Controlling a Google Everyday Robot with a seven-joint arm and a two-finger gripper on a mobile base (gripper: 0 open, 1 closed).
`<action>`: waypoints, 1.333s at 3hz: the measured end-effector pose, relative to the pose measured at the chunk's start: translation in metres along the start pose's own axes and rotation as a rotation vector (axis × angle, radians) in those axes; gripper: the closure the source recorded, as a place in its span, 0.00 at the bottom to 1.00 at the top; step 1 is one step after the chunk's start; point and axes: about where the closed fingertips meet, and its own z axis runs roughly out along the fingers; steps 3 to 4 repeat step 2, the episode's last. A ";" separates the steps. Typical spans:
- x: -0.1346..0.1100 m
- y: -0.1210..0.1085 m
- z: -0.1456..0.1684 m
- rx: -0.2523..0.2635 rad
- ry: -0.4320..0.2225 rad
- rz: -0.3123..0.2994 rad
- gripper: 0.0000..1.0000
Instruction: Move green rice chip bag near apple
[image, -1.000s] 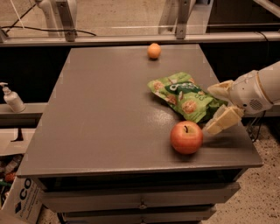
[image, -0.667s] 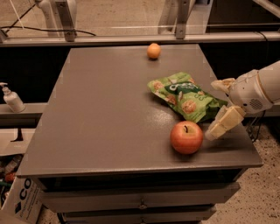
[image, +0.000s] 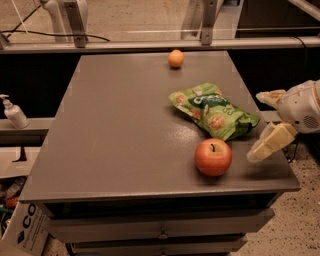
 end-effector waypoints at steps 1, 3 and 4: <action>0.017 0.002 -0.027 0.068 -0.011 0.046 0.00; 0.020 0.003 -0.030 0.076 -0.011 0.053 0.00; 0.020 0.003 -0.030 0.076 -0.011 0.053 0.00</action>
Offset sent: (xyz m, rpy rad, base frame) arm -0.0126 -0.0228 0.0078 0.0093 -0.0243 -0.0654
